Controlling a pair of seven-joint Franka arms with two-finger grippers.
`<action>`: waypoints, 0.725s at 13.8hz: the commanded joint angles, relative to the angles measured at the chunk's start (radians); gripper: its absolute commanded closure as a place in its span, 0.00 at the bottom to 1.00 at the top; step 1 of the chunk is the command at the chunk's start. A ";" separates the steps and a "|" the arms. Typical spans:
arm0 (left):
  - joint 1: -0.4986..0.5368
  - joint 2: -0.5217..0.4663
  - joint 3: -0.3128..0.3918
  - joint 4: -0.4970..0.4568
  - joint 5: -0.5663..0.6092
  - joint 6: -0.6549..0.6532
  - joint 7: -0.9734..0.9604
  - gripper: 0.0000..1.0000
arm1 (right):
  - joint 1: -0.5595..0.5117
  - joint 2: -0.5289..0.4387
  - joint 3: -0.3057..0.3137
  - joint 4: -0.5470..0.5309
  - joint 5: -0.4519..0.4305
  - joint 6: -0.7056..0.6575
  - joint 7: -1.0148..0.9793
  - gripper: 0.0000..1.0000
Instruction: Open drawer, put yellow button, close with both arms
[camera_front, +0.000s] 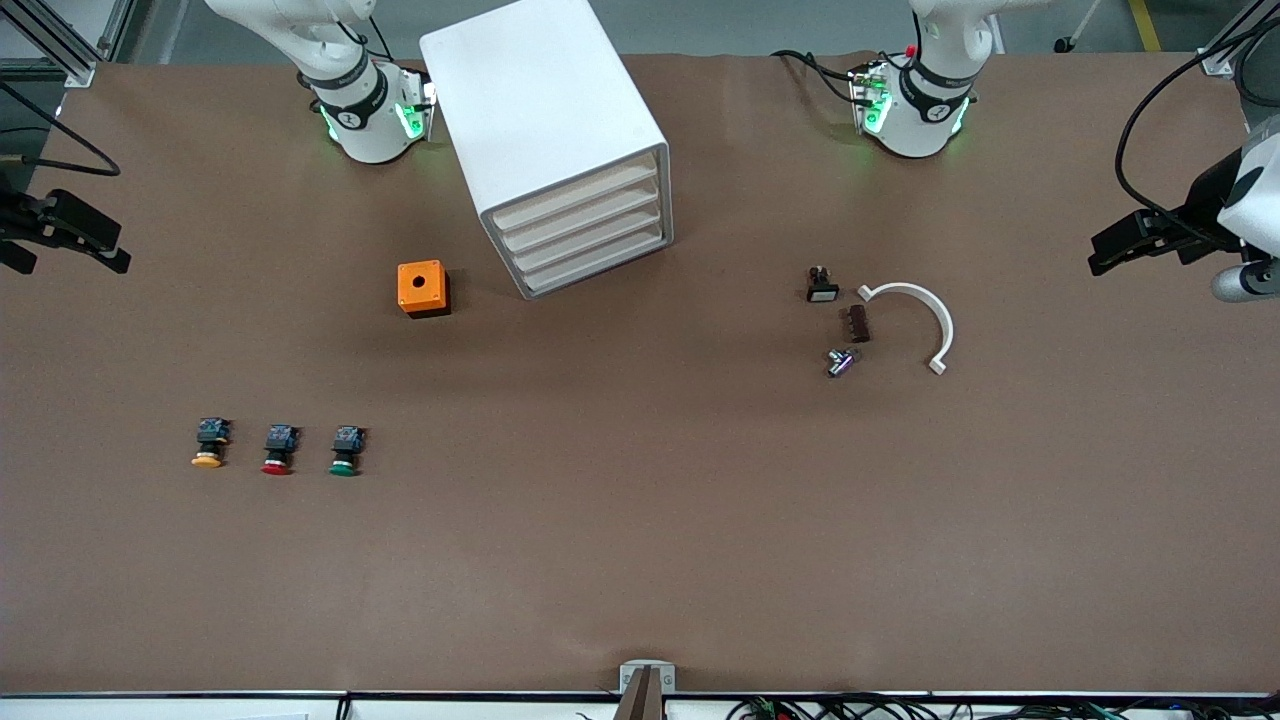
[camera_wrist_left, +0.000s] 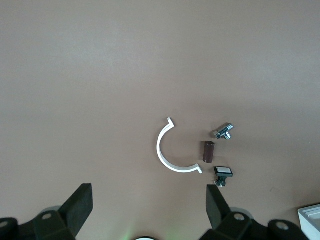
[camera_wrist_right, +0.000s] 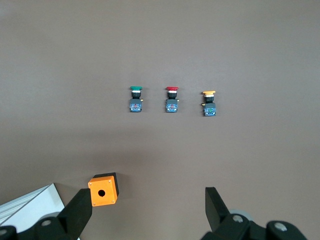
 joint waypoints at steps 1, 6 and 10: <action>0.007 0.060 -0.005 0.022 0.022 -0.008 0.021 0.00 | -0.008 0.006 0.001 0.033 0.005 -0.013 0.005 0.00; -0.003 0.207 -0.001 0.051 0.009 -0.005 -0.022 0.00 | -0.013 0.066 -0.002 0.040 0.003 -0.003 0.000 0.00; -0.054 0.438 -0.006 0.137 -0.021 0.011 -0.378 0.00 | -0.080 0.083 -0.015 0.046 0.039 -0.003 -0.009 0.00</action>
